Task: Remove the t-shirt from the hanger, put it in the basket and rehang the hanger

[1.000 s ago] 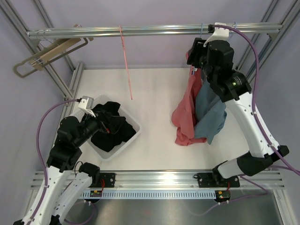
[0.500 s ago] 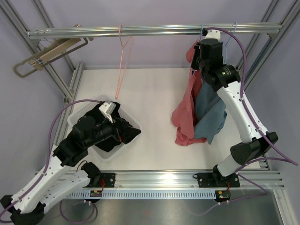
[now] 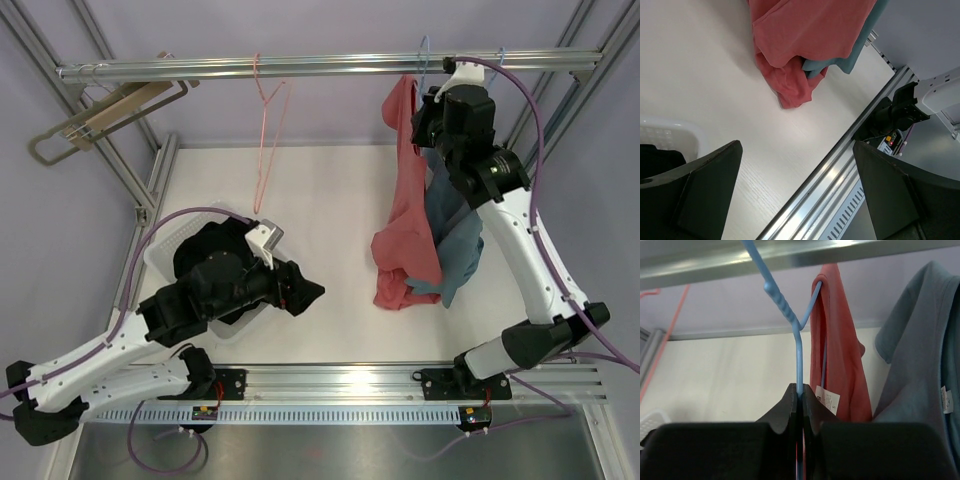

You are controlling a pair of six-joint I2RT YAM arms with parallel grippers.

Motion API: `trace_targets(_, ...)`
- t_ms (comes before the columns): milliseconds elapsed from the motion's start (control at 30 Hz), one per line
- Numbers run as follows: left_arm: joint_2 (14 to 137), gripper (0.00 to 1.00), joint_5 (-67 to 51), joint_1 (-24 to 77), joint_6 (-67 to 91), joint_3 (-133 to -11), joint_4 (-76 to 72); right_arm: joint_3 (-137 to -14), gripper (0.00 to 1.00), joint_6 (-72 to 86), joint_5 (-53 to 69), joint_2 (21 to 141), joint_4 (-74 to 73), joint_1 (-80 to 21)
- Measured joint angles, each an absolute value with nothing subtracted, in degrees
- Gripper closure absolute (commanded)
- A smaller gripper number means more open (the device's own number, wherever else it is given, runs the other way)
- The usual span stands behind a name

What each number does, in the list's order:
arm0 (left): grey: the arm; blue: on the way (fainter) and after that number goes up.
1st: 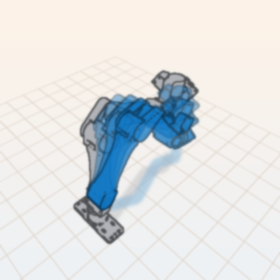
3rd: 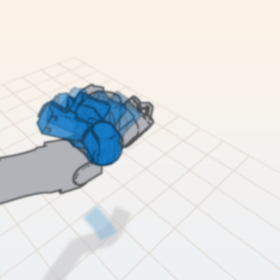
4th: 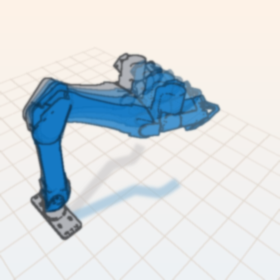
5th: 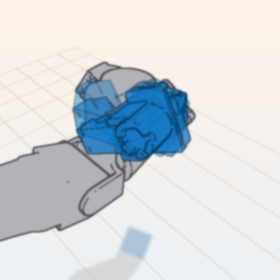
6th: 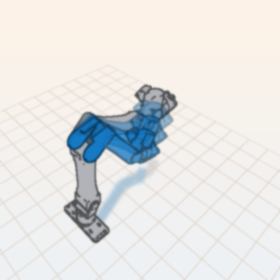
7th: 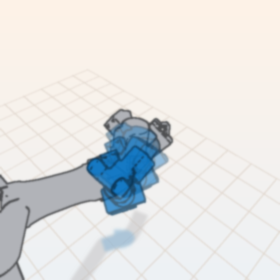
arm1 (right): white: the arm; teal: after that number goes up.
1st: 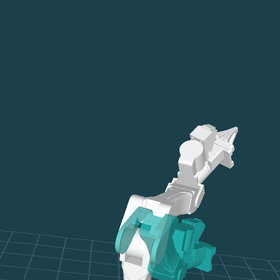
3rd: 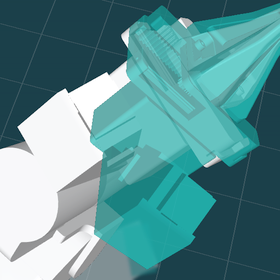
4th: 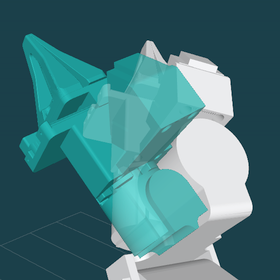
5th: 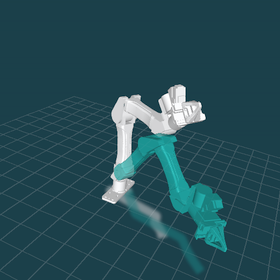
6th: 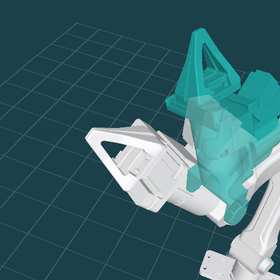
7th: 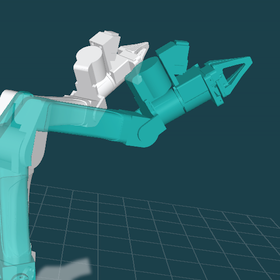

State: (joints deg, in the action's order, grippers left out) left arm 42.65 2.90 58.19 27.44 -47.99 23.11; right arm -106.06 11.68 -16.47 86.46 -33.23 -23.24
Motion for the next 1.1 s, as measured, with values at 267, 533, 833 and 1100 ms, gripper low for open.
trace_targets(267, 46.59, 0.01, 6.11, 62.70, 27.27, -49.98, 21.17, -93.27, 1.00, 14.17, -12.03, 74.50, -24.62, -23.24)
trace_targets(533, 52.75, 0.01, 7.75, 68.95, 26.87, -53.82, 19.33, -74.39, 1.00, 20.01, -11.09, 69.45, -17.30, -27.49)
trace_targets(833, 62.72, 0.01, 8.23, 72.49, 26.74, -57.69, 14.85, -72.62, 1.00, 21.08, -18.24, 67.55, -10.39, -43.05)
trace_targets(1100, 69.21, 0.20, 9.72, 73.19, 25.47, -62.19, 12.38, -72.62, 1.00, 21.26, -20.47, 66.50, -7.03, -47.66)
